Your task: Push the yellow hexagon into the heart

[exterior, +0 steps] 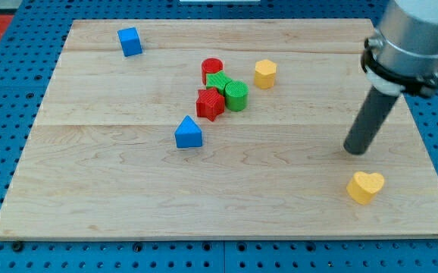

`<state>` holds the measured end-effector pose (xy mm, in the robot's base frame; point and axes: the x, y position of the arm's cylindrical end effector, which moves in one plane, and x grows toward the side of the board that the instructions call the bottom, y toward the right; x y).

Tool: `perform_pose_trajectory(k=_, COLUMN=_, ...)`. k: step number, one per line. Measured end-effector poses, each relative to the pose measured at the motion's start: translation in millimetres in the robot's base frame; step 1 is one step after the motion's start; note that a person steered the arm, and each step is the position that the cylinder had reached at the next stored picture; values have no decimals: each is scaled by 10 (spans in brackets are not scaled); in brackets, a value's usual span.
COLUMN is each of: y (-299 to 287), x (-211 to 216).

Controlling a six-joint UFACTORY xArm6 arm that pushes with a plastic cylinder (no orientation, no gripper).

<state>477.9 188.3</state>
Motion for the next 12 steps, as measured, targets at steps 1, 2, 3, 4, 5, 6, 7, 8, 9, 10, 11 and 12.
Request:
perform_pose_trajectory(k=1, y=107, x=-652)
perform_pose_trajectory(k=2, y=6, x=-1421)
perform_pose_trajectory(k=3, y=-816, x=-1763)
perform_pose_trajectory(k=4, y=-1246, x=-1111)
perform_pose_trajectory(k=5, y=-1190, x=-484)
perform_pose_trajectory(k=6, y=-1034, x=-469)
perform_pose_trajectory(k=7, y=-1709, x=-613)
perform_pose_trajectory(k=8, y=-1624, x=-13)
perform_pose_trajectory(k=9, y=-807, x=164)
perform_pose_trajectory(k=10, y=-1334, x=-450)
perform_pose_trajectory(k=11, y=-1037, x=-682)
perform_pose_trajectory(k=12, y=-668, x=-104)
